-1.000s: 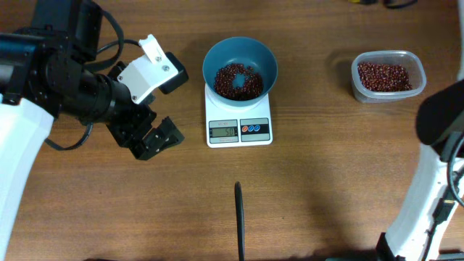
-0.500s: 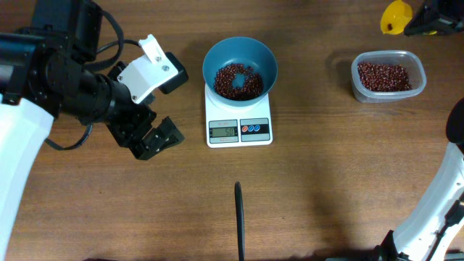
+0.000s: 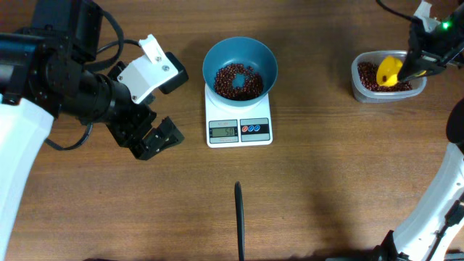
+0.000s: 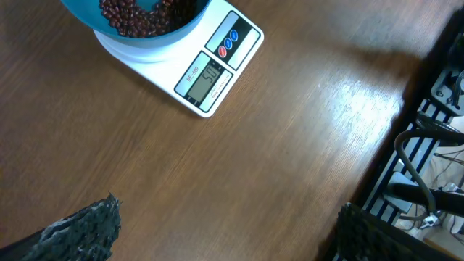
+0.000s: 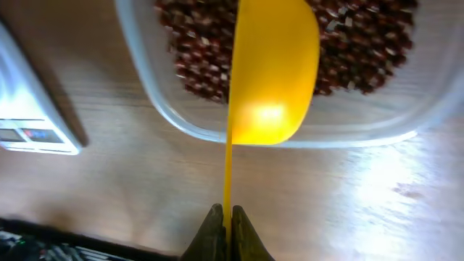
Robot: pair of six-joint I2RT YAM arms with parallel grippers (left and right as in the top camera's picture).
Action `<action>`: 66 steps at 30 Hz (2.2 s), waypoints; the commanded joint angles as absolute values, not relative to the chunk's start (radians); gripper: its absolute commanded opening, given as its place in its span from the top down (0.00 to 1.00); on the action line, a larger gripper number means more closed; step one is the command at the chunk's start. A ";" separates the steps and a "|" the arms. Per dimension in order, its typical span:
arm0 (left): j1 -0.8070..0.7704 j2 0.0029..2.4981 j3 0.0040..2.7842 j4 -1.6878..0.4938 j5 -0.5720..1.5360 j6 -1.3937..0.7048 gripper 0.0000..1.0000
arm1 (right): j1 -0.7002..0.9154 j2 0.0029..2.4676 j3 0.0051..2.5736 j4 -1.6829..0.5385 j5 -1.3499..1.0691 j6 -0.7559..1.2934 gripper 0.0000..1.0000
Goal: Scoop item into bowl and weigh 50g on scale
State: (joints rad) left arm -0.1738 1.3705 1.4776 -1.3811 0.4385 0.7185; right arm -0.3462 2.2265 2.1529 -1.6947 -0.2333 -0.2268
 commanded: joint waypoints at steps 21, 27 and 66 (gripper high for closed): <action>-0.176 1.353 1.494 -1.382 0.456 0.738 0.01 | -0.183 2.196 2.181 -1.634 0.195 -0.118 0.96; -0.176 1.353 1.494 -1.382 0.455 0.738 0.01 | -0.186 2.195 2.222 -1.644 0.083 -0.114 0.96; -0.176 1.353 1.494 -1.382 0.455 0.738 0.01 | -0.267 1.057 1.192 -1.118 -0.597 0.015 0.96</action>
